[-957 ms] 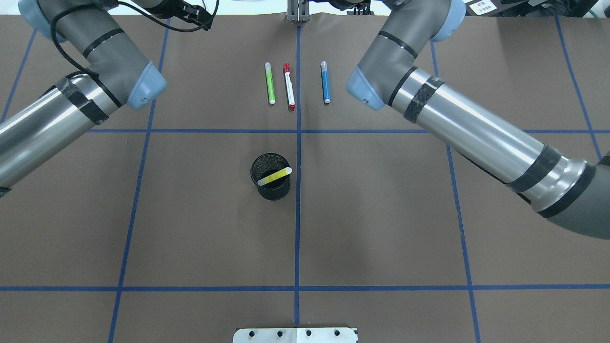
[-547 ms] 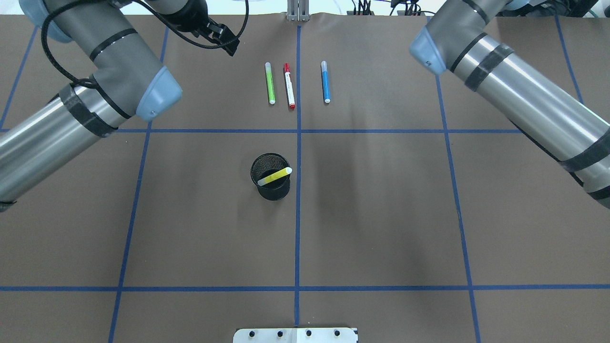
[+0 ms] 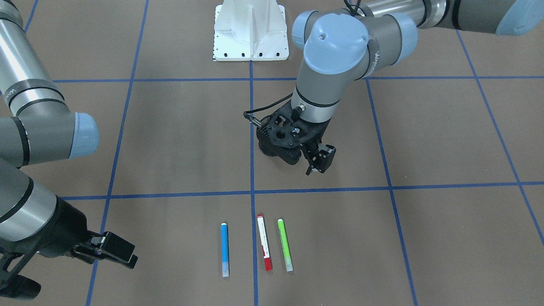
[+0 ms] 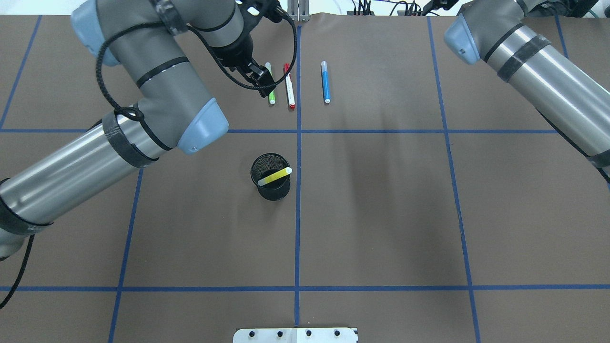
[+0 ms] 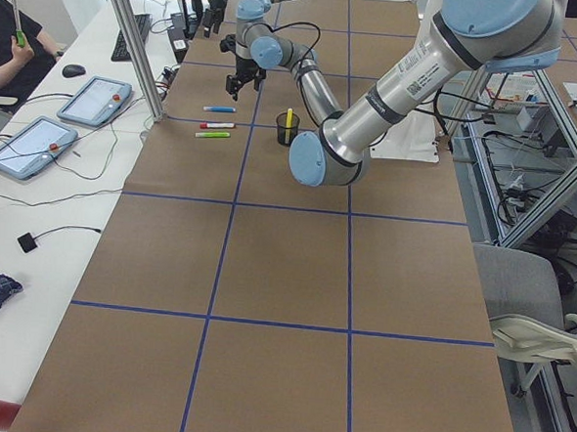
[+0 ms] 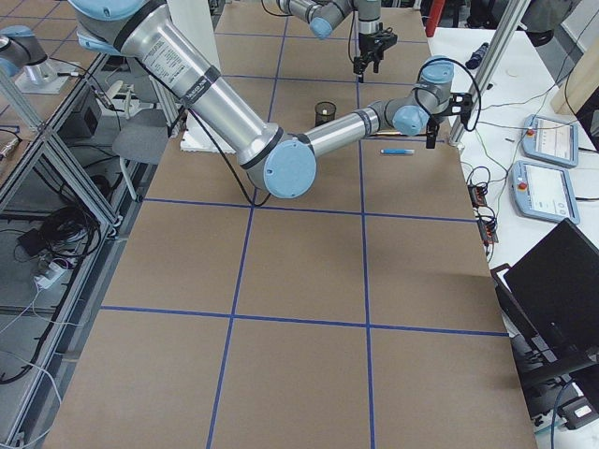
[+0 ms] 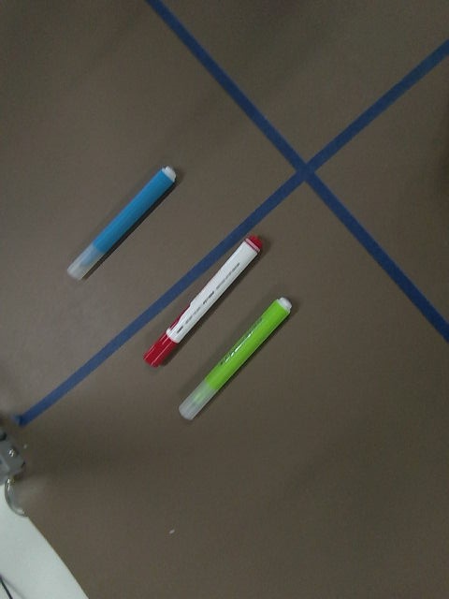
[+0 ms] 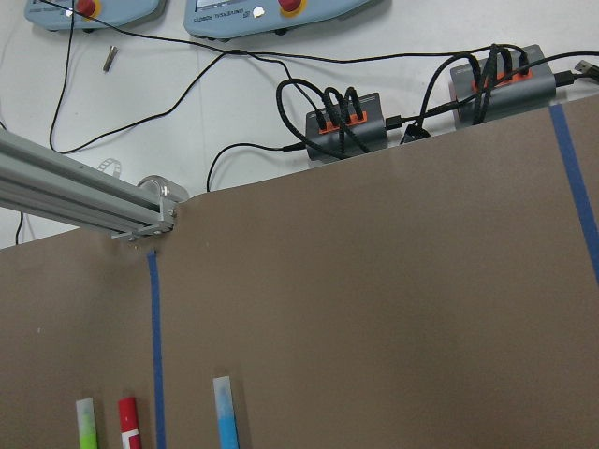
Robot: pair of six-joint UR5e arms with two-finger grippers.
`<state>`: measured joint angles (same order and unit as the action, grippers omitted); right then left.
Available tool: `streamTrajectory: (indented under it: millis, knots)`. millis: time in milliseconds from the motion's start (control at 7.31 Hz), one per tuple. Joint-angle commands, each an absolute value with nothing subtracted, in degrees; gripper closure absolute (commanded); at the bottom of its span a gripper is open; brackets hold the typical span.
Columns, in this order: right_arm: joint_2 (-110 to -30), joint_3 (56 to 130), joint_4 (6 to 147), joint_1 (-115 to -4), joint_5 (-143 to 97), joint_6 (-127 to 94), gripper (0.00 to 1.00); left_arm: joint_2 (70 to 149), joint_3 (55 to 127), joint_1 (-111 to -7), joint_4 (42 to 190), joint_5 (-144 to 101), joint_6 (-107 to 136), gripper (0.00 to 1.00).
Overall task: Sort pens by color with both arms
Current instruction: 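Move the left gripper over the pen cup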
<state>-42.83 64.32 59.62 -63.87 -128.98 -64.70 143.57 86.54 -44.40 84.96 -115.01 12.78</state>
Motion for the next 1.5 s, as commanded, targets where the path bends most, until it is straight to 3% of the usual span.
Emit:
streamTrajectory:
  millis: [0,410,821,1368]
  knots:
    - [-44.4,64.3,60.1,-64.3,-131.2,-66.6,0.0,145.8,86.5,-37.6,79.7,-105.9,7.8,0.02]
    - [-46.5,64.3,60.1,-65.8,-134.2,-66.9,0.0,154.3,82.2,-32.6,67.3,-105.4,6.2,0.04]
    - [-47.8,64.3,60.1,-65.9,-134.7,-67.6,0.0,161.1,69.8,-31.2,67.2,-104.7,3.7,0.04]
    - [-48.3,64.3,60.0,-65.8,-134.7,-67.5,0.0,160.5,69.7,-28.8,61.2,-100.5,1.1,0.05]
